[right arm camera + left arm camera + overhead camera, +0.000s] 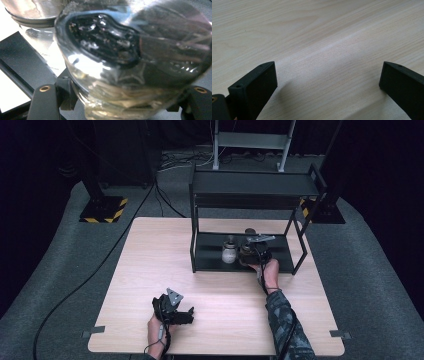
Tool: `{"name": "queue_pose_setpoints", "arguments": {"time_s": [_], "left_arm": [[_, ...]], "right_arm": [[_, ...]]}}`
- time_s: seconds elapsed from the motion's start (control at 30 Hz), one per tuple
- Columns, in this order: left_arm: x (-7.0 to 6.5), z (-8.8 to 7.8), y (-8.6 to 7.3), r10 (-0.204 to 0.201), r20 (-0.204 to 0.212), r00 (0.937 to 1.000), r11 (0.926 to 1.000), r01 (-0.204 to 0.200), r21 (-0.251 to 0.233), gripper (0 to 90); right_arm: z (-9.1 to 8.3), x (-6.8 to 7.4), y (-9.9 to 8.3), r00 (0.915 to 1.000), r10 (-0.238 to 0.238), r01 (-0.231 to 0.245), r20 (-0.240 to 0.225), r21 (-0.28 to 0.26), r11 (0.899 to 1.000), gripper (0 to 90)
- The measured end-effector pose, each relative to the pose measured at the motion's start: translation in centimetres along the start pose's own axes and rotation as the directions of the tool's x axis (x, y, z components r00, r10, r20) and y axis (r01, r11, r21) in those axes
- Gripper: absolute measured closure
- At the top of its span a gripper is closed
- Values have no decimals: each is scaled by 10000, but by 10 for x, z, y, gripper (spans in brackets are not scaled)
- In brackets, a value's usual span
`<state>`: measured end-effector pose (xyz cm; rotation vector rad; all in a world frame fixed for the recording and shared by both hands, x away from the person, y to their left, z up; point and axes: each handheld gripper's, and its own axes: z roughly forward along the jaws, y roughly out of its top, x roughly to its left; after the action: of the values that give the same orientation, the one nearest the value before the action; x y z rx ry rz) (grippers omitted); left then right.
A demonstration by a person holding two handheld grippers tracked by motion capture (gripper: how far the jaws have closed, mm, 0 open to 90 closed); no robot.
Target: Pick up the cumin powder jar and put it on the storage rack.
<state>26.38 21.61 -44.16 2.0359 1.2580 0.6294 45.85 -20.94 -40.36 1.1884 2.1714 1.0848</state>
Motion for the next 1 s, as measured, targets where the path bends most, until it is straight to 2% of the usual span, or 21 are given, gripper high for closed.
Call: {"name": "queue_pose_setpoints", "arguments": {"time_s": [0.27, 0.33, 0.4, 0.47, 0.67, 0.83, 1.0], "left_arm": [[0, 0, 0, 25, 3, 10000, 10000, -25, 10, 12], [0, 0, 0, 35, 6, 10000, 10000, -35, 8, 14], [0, 0, 0, 2, 22, 10000, 10000, -2, -2, 14], [0, 0, 0, 3, 22, 10000, 10000, -3, -4, 14], [1, 0, 0, -13, 33, 10000, 10000, 13, -1, 14], [1, 0, 0, -23, 45, 10000, 10000, 23, 9, 14], [1, 0, 0, -25, 47, 10000, 10000, 25, 12, 14]], "right_arm": [[-1, -2, 4, 10000, 39, -37, -79, 203, 9998, 295], [-1, -3, 6, 9999, 118, -114, -120, 305, 9995, 232], [0, 0, 11, 9998, 189, -193, 66, 553, 9983, 183], [-1, -4, 14, 9994, 321, -312, -96, 760, 9966, 114], [-4, -6, 24, 9997, 178, -150, -185, 1392, 9902, 21], [-11, -5, 28, 9998, 0, 31, -184, 1725, 9850, 0], [-27, -4, 19, 9996, 148, -108, -231, 1628, 9866, 0]]}}
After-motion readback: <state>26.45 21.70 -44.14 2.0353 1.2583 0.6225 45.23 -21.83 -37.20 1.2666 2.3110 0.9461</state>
